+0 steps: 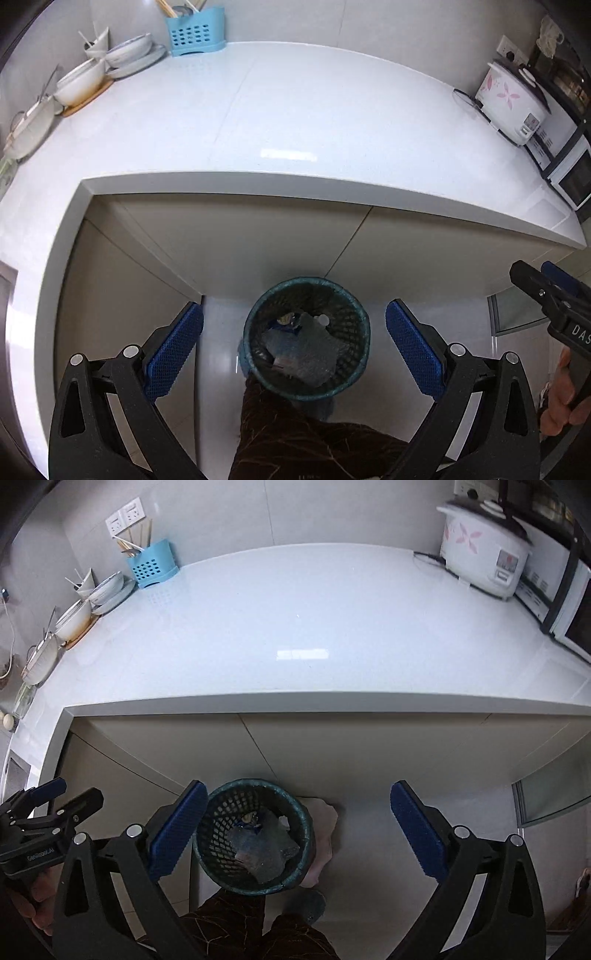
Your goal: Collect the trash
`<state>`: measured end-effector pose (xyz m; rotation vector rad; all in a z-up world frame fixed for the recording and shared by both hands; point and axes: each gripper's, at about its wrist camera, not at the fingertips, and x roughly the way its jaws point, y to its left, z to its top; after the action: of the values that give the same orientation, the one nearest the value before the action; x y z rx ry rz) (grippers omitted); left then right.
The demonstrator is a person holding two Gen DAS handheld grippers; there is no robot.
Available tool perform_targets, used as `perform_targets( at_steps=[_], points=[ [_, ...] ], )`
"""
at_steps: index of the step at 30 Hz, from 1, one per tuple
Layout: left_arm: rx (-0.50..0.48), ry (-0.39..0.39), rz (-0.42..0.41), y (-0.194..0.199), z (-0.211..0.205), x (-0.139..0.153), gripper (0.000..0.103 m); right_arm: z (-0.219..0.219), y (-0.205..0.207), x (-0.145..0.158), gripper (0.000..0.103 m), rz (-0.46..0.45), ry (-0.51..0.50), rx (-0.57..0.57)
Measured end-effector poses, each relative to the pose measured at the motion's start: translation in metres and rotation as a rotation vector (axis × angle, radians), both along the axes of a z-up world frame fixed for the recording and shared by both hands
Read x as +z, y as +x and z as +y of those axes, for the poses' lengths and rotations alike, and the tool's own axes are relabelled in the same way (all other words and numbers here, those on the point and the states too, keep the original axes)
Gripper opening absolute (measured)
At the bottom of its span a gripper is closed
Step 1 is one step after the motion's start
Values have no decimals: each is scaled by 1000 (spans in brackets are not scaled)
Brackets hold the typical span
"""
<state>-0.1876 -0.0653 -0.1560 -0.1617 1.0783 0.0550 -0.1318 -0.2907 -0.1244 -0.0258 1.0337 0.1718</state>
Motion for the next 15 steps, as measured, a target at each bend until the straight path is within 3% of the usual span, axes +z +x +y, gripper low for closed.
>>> perform_targets(
  at_steps=[10,15],
  points=[
    [-10,13,-41,-29,11,47,97,10,-38,50,95,-29,-21,-11],
    [-54,42,-54,-38,2,57,97,14,-54,63,95,-42,-47,-6]
  ],
)
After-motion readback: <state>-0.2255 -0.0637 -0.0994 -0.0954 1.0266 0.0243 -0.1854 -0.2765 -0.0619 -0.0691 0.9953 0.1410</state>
